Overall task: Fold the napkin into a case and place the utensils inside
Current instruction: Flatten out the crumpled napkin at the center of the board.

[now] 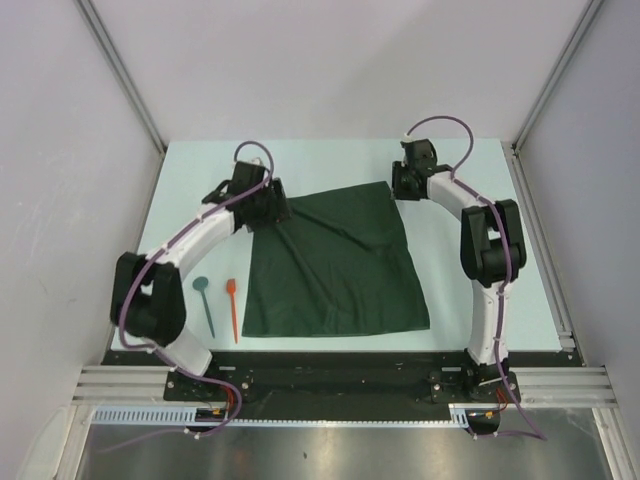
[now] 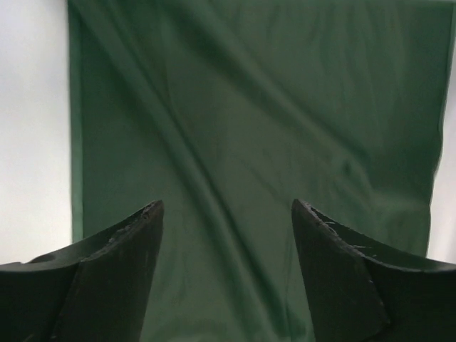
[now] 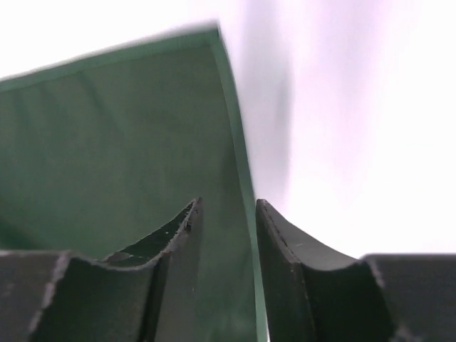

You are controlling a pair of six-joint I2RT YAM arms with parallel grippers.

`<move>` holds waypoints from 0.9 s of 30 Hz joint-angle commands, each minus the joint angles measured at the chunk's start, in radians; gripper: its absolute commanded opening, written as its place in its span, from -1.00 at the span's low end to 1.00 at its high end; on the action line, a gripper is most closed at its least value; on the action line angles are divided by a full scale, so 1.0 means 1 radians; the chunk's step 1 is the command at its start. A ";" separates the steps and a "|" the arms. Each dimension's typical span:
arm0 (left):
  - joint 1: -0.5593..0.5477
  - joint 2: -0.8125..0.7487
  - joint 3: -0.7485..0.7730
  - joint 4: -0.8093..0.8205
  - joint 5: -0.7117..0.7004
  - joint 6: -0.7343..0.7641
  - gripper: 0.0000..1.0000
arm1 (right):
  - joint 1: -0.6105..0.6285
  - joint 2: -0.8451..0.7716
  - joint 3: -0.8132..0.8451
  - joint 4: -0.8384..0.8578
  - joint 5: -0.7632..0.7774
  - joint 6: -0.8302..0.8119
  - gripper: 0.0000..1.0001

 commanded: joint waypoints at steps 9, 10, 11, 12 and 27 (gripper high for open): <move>-0.028 -0.392 -0.438 0.210 0.213 -0.113 0.47 | 0.036 0.314 0.445 -0.084 0.100 -0.174 0.07; -0.032 -0.403 -0.440 0.209 0.211 -0.116 0.46 | 0.038 0.329 0.461 -0.092 0.103 -0.175 0.07; -0.037 -0.404 -0.440 0.209 0.209 -0.119 0.47 | 0.042 0.342 0.473 -0.102 0.117 -0.175 0.07; -0.038 -0.406 -0.439 0.207 0.208 -0.121 0.47 | 0.044 0.363 0.484 -0.109 0.126 -0.175 0.04; -0.040 -0.430 -0.377 0.184 0.196 -0.114 0.47 | 0.044 0.477 0.645 -0.316 0.199 -0.152 -0.91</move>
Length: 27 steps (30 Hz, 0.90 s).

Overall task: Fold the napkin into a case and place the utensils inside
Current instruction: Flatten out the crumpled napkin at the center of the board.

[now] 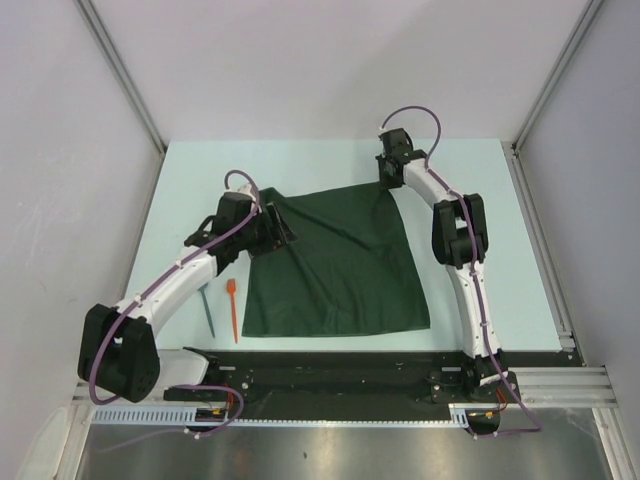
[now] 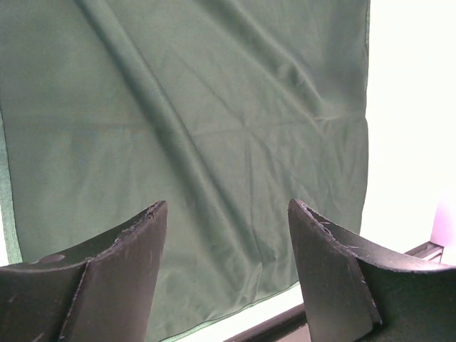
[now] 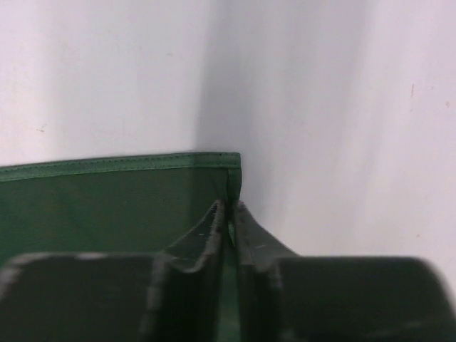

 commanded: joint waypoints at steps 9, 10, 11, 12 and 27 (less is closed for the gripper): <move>0.001 -0.016 0.105 -0.043 -0.058 -0.009 0.52 | -0.119 -0.075 -0.024 -0.046 0.243 0.126 -1.00; 0.004 -0.007 0.102 -0.038 -0.055 -0.012 0.52 | -0.134 -0.092 -0.065 0.009 0.204 0.140 -1.00; 0.009 -0.001 0.097 -0.034 -0.050 -0.013 0.52 | -0.165 -0.111 -0.081 0.037 0.167 0.152 -1.00; 0.011 0.005 0.093 -0.028 -0.035 -0.016 0.52 | -0.174 -0.121 -0.087 0.061 0.126 0.152 -1.00; -0.003 0.162 0.057 0.002 0.012 0.003 0.50 | -0.197 -0.107 0.171 -0.320 0.246 0.225 0.50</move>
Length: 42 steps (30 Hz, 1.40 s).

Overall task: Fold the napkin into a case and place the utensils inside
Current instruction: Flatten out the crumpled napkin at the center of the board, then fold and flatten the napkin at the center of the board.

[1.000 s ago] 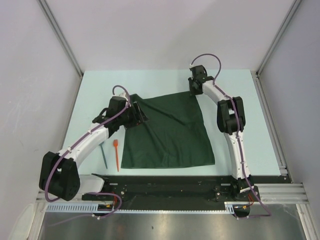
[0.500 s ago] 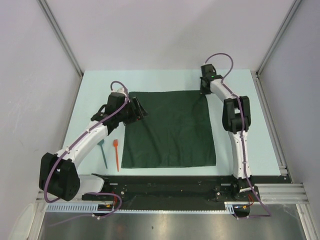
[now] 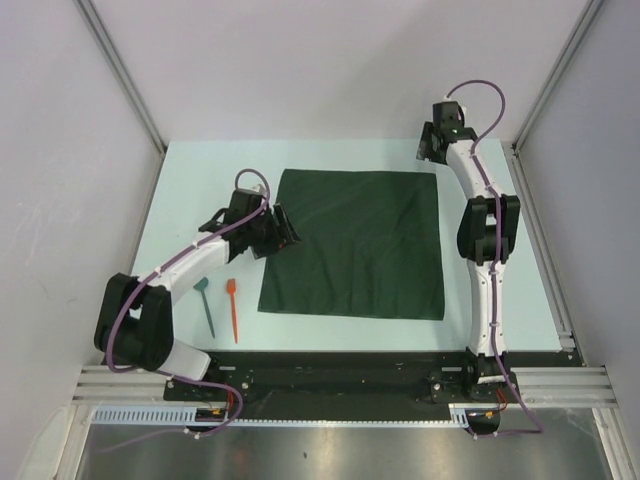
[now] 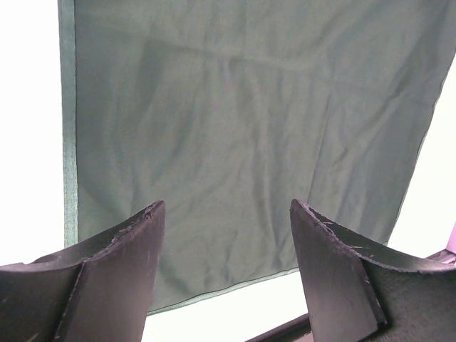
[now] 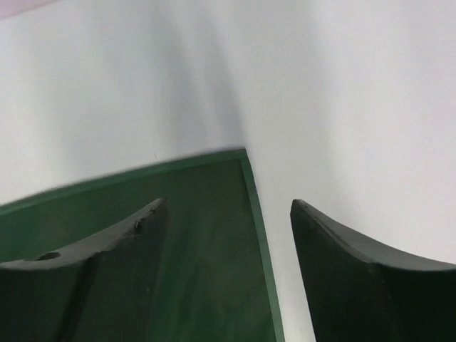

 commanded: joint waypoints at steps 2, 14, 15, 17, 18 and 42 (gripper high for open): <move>-0.038 -0.001 -0.008 -0.048 -0.038 0.013 0.50 | 0.030 -0.153 -0.133 -0.233 0.109 0.151 0.57; -0.186 -0.090 -0.152 -0.161 -0.297 -0.091 0.36 | 0.202 -0.954 -1.329 0.024 0.091 0.416 0.53; -0.187 -0.108 -0.183 -0.171 -0.308 -0.109 0.36 | 0.203 -0.995 -1.368 0.008 0.103 0.489 0.53; -0.187 -0.142 -0.205 -0.186 -0.346 -0.125 0.37 | 0.199 -1.097 -1.434 -0.060 0.114 0.549 0.47; -0.187 -0.169 -0.218 -0.206 -0.363 -0.143 0.38 | 0.208 -1.121 -1.471 -0.100 0.131 0.600 0.45; -0.187 -0.203 -0.258 -0.246 -0.448 -0.211 0.36 | 0.314 -1.284 -1.735 -0.137 0.085 0.942 -0.10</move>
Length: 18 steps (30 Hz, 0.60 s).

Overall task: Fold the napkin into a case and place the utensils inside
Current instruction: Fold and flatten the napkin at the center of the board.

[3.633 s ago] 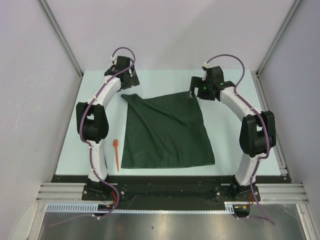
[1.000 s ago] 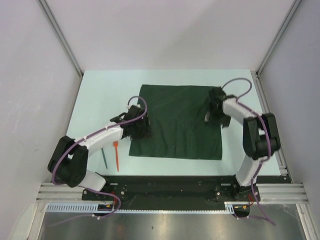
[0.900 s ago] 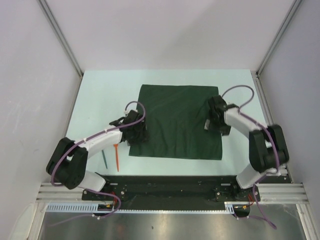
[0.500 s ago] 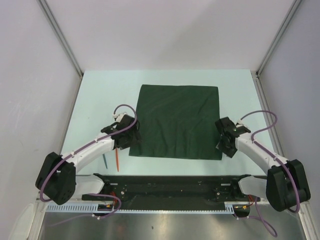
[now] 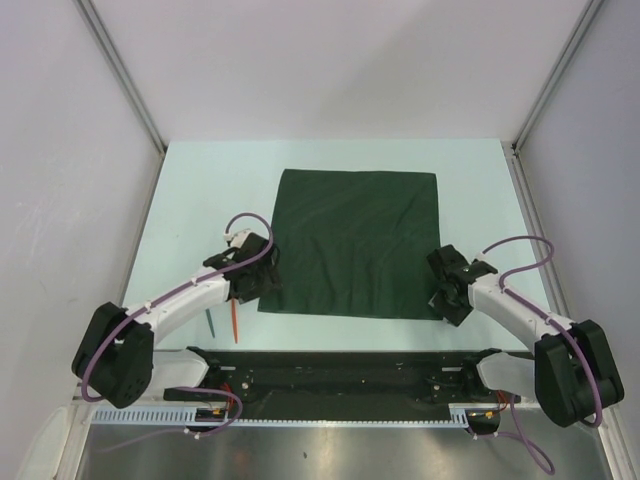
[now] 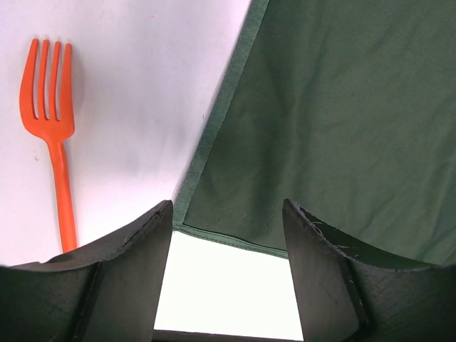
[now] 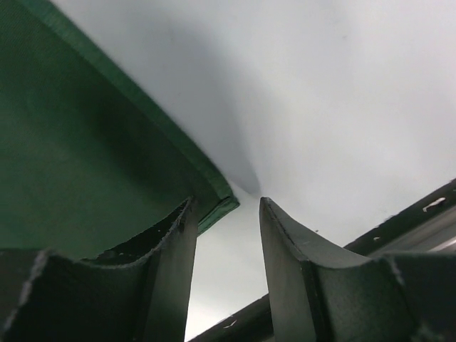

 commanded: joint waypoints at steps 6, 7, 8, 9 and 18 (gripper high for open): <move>0.004 0.020 0.002 -0.037 -0.032 -0.033 0.51 | 0.057 0.054 0.000 0.008 0.023 0.113 -0.10; 0.002 0.023 0.001 -0.041 -0.038 -0.033 0.53 | 0.058 0.060 -0.002 0.002 0.026 0.137 -0.13; 0.002 0.024 0.002 -0.046 -0.043 -0.036 0.54 | 0.060 0.057 -0.005 -0.009 0.031 0.151 -0.16; 0.004 0.026 -0.001 -0.046 -0.044 -0.034 0.55 | 0.066 0.053 -0.014 -0.012 0.032 0.165 -0.22; 0.002 0.067 -0.019 -0.042 -0.029 -0.042 0.57 | 0.067 -0.018 -0.045 -0.023 0.077 0.213 -0.89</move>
